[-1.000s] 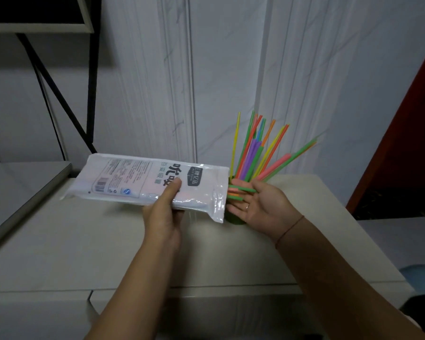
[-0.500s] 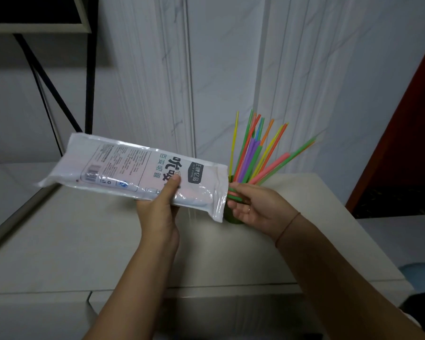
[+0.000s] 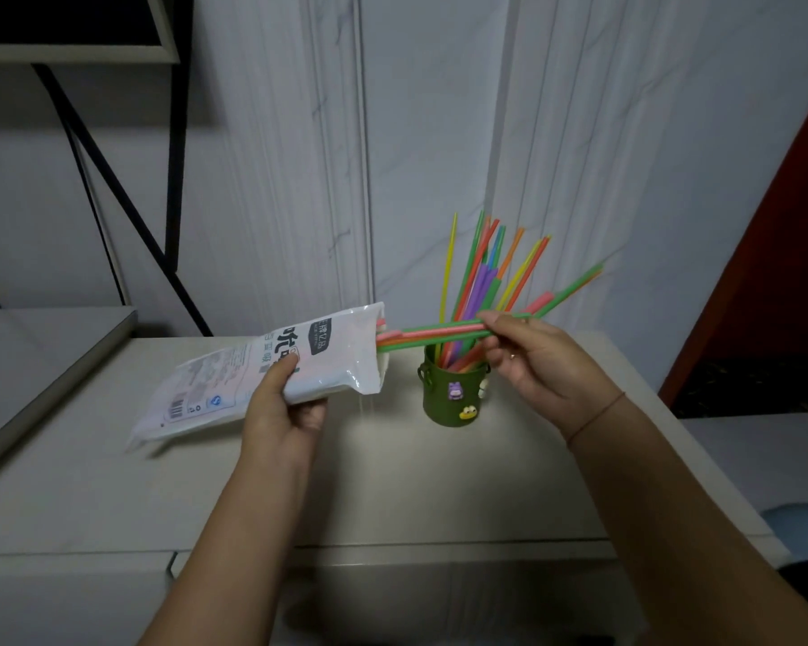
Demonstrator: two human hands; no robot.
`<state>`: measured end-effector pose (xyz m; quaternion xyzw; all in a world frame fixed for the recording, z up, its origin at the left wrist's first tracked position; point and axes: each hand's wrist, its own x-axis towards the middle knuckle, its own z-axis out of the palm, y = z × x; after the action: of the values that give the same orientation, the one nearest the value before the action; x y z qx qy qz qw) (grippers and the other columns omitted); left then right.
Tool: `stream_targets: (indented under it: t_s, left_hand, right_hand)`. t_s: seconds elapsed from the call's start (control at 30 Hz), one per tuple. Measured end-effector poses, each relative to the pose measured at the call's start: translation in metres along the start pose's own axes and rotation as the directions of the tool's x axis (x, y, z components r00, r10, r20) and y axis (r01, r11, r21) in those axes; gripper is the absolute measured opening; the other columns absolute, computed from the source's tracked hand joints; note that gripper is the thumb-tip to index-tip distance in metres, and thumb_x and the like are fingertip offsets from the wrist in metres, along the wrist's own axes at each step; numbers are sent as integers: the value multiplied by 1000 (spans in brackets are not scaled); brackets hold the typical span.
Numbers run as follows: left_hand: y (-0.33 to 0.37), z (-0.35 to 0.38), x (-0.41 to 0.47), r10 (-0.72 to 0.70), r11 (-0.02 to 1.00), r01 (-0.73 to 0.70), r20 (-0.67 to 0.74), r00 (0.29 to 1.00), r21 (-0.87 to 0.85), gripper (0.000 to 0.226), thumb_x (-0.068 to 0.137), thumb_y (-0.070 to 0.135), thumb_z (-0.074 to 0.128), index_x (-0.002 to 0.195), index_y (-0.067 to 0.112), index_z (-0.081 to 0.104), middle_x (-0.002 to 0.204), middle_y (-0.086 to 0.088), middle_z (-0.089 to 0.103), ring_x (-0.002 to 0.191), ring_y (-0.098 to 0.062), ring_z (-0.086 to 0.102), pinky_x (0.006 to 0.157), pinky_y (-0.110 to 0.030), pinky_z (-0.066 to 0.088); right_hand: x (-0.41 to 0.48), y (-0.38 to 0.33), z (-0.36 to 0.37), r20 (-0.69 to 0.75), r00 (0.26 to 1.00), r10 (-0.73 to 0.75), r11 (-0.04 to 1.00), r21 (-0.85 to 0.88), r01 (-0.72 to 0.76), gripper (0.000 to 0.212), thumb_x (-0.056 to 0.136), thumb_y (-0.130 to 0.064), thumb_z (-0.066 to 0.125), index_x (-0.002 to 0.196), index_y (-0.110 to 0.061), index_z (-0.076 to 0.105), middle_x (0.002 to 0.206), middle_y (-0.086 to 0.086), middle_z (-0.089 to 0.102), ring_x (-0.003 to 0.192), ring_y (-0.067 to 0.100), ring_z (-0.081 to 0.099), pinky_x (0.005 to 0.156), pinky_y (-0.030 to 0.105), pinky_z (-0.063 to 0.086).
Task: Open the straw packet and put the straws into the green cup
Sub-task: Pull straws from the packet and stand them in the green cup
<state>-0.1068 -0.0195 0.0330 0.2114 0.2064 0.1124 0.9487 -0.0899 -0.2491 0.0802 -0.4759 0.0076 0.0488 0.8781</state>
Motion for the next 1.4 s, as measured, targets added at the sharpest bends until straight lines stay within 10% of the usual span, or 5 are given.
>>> stream_targets:
  t_s: [0.2, 0.73, 1.4]
  left_hand:
    - [-17, 5, -7, -47, 999, 47, -3, 999, 13, 35, 82, -4, 64, 113, 12, 59, 101, -7, 73, 93, -21, 71, 71, -41, 59]
    - [-2, -1, 6, -17, 1000, 17, -37, 999, -21, 19, 83, -3, 63, 96, 11, 62, 69, -3, 75, 79, -18, 71, 68, -38, 60]
    - [11, -1, 9, -26, 998, 22, -71, 997, -53, 20, 87, 1, 59, 102, 13, 60, 92, -2, 68, 79, -16, 68, 64, -33, 60]
  right_hand:
    - [0, 35, 24, 74, 997, -19, 993, 115, 10, 16, 87, -1, 57, 102, 5, 58, 73, 7, 53, 52, 6, 54, 50, 13, 47]
    - [5, -19, -19, -164, 953, -253, 965, -119, 236, 9, 88, -4, 58, 80, -1, 61, 46, -3, 61, 43, 3, 57, 48, 12, 49]
    - [5, -45, -47, -270, 896, -352, 922, -264, 283, 14, 87, -5, 60, 73, -5, 61, 44, -5, 61, 41, 2, 55, 46, 10, 48]
